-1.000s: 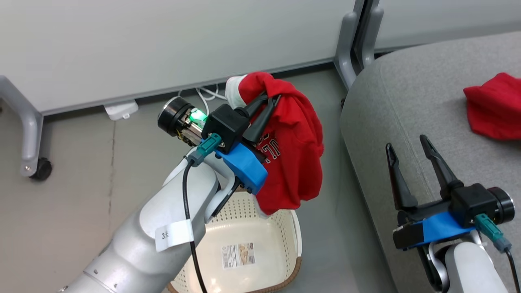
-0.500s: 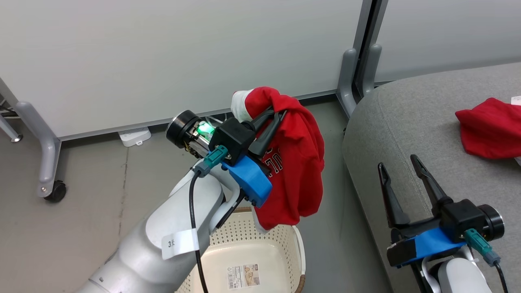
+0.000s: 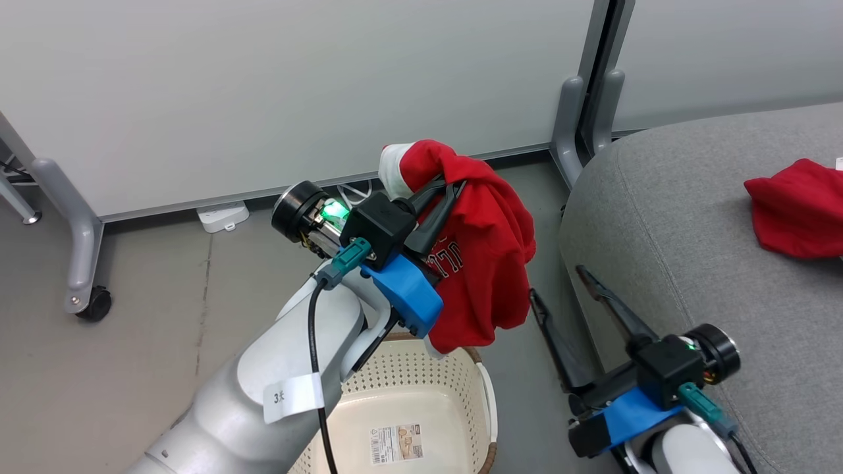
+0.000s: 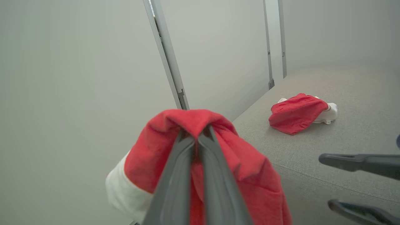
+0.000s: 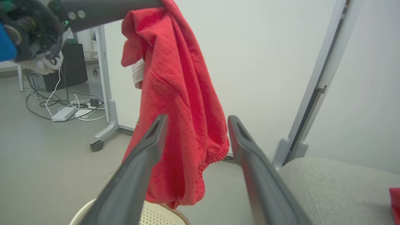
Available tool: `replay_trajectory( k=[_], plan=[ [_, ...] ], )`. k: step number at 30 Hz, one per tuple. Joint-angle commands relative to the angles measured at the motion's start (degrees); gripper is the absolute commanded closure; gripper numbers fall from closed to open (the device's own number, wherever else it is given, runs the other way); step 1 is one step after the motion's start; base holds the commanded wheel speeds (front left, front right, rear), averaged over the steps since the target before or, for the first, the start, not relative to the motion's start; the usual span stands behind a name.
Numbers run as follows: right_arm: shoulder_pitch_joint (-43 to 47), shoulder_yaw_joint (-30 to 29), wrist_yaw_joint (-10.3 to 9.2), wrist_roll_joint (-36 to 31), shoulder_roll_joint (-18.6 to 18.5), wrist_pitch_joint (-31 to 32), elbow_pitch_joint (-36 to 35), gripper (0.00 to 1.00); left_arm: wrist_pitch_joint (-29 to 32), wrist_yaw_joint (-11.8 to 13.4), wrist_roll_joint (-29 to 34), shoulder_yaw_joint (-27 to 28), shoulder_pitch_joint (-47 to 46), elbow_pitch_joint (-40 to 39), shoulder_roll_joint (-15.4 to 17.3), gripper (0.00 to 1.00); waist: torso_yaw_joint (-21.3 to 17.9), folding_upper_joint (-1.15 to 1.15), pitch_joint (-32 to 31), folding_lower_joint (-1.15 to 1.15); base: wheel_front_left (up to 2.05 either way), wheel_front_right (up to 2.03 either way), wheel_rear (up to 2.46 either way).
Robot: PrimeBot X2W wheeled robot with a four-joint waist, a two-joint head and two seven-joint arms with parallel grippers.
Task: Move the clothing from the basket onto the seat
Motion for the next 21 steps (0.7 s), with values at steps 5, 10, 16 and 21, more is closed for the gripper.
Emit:
replay_trajectory(
  k=[5, 10, 16, 21],
  plan=[
    [-3.68, 4.01, 0.01, 0.69, -0.65, -0.05, 1.19, 0.00, -0.16, 0.25, -0.27, -0.26, -0.13, -0.23, 0.00, 1.00, 0.12, 0.00, 0.29, 0.00, 0.00, 0.00, 0.00],
    [-7.90, 7.54, 0.01, 0.45, -0.94, -0.05, 3.71, 0.00, -0.22, 0.34, -0.19, -0.60, -0.37, -0.29, -0.20, 1.00, 0.23, 0.00, 0.49, 0.00, 0.00, 0.00, 0.00],
    [-13.30, 9.73, 0.01, -0.24, -0.19, -0.05, 8.54, 0.00, -0.27, 0.34, 0.02, -1.03, -0.79, -0.46, -0.58, 1.00, 0.53, 0.00, 0.80, 0.00, 0.00, 0.00, 0.00],
    [-16.54, 10.03, 0.01, -0.84, 0.83, -0.05, 12.17, 0.00, -0.31, 0.19, 0.11, -1.50, -1.21, -0.60, -0.85, 1.00, 0.83, 0.00, 1.11, 0.00, 0.00, 0.00, 0.00]
  ],
)
